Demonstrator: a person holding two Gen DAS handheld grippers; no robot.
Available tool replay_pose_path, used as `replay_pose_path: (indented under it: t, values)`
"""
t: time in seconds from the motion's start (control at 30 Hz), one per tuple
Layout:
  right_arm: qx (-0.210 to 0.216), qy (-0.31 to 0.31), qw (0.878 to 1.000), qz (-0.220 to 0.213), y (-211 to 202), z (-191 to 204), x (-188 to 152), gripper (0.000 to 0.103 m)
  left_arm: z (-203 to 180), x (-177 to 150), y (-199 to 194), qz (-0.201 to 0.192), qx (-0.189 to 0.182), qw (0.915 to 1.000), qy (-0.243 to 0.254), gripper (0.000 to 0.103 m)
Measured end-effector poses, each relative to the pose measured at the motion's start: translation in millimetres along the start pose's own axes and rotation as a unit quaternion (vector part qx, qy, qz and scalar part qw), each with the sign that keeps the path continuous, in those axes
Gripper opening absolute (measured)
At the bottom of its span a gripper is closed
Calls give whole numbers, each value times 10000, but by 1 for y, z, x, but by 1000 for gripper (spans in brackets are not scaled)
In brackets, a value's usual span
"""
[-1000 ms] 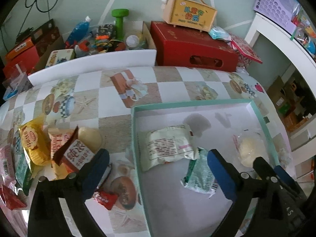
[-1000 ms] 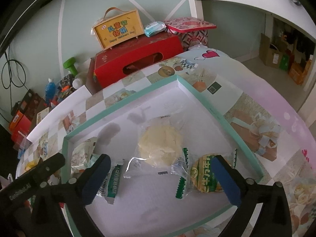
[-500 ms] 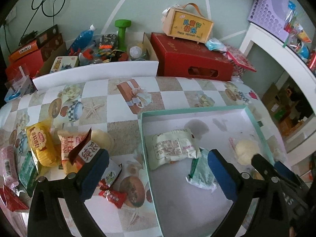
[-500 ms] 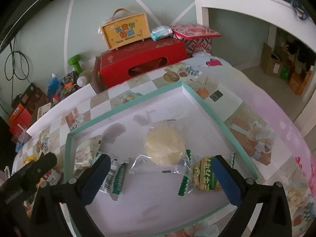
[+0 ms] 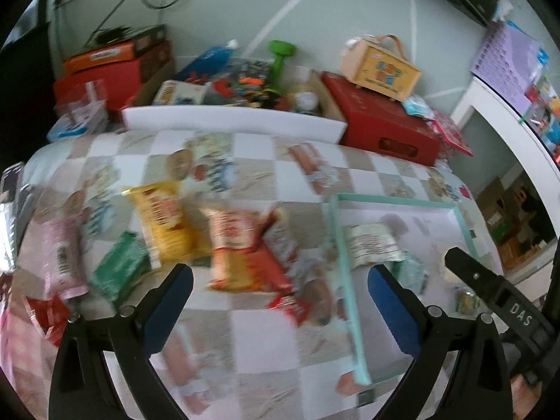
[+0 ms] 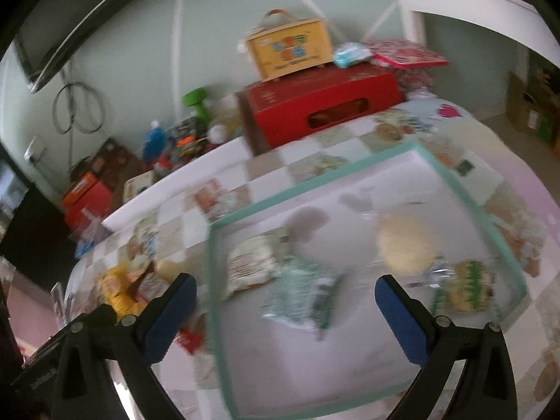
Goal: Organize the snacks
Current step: 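Move both open tools back over the remaining snacks, then grasp the red snack bag with the left tool while the right grasps the small red packet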
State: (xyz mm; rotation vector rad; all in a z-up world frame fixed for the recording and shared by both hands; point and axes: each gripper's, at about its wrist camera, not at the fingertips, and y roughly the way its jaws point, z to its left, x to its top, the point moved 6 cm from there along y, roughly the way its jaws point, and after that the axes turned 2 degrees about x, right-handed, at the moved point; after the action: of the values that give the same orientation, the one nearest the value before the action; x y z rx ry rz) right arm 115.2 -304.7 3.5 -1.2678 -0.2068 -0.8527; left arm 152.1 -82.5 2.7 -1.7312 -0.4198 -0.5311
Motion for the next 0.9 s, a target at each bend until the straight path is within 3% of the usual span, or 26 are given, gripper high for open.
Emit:
replay_pose_path:
  t: [0.3,0.6,0.9]
  values:
    - [391,-796,9958,244,11,78,-23,103,79,-11,-27,-67,442,9969,-645,100]
    - [581,-1656,9824,638,31,142,-61,92,158,-30,-44,-3,744,9875,-1389,100]
    - [509,-1939,9737,1080,66,150,-89,79,193,-52,-27,297,752,9800,-1819,100]
